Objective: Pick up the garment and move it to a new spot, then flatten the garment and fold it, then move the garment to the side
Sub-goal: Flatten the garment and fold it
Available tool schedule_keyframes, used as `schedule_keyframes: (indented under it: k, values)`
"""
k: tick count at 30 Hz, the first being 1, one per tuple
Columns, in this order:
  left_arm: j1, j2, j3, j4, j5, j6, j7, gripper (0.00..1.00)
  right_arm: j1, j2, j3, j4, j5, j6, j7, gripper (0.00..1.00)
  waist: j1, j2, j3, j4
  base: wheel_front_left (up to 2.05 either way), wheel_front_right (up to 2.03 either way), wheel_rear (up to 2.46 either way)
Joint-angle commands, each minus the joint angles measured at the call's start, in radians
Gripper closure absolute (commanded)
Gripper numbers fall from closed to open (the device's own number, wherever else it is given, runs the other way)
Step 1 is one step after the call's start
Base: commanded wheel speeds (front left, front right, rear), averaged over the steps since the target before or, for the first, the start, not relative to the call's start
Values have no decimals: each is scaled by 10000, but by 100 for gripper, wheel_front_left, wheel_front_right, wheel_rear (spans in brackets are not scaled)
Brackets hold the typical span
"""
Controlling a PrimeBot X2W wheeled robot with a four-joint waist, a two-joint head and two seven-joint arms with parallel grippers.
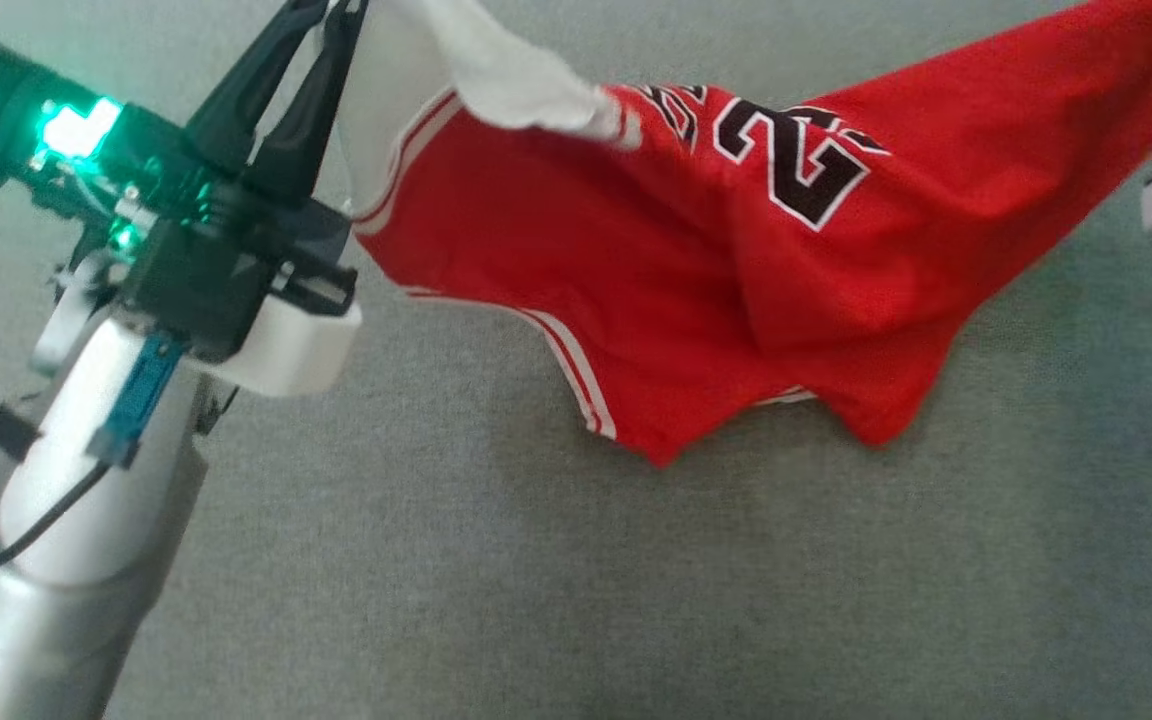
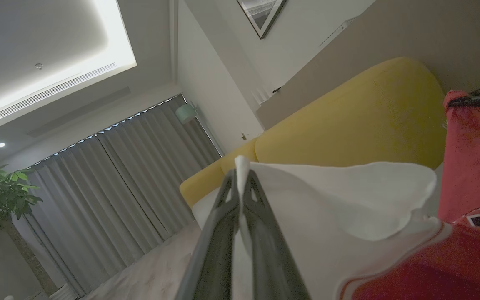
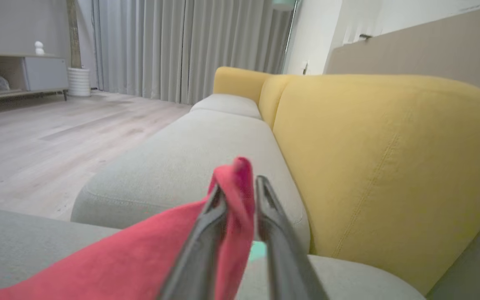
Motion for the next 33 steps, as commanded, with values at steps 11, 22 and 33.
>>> schedule_keyframes:
  k: [11, 22, 33]
  values:
    - [-632, 440, 406, 1246, 434, 632, -693, 100, 1765, 969, 637, -2171, -280, -7, -135, 0, -4, 0, 98, -632, 0, 0, 0]
    - [121, 1085, 745, 1782, 111, 786, -829, 100, 5772, 2166, 1735, -4741, -366, -7, -136, 0, -4, 0, -590, -1453, 0, 0, 0]
    - [111, 1153, 588, 2024, -23, 758, -865, 100, 6827, 2434, 2810, -3541, -470, -7, -137, 0, -4, 0, -784, -1444, 0, 0, 0]
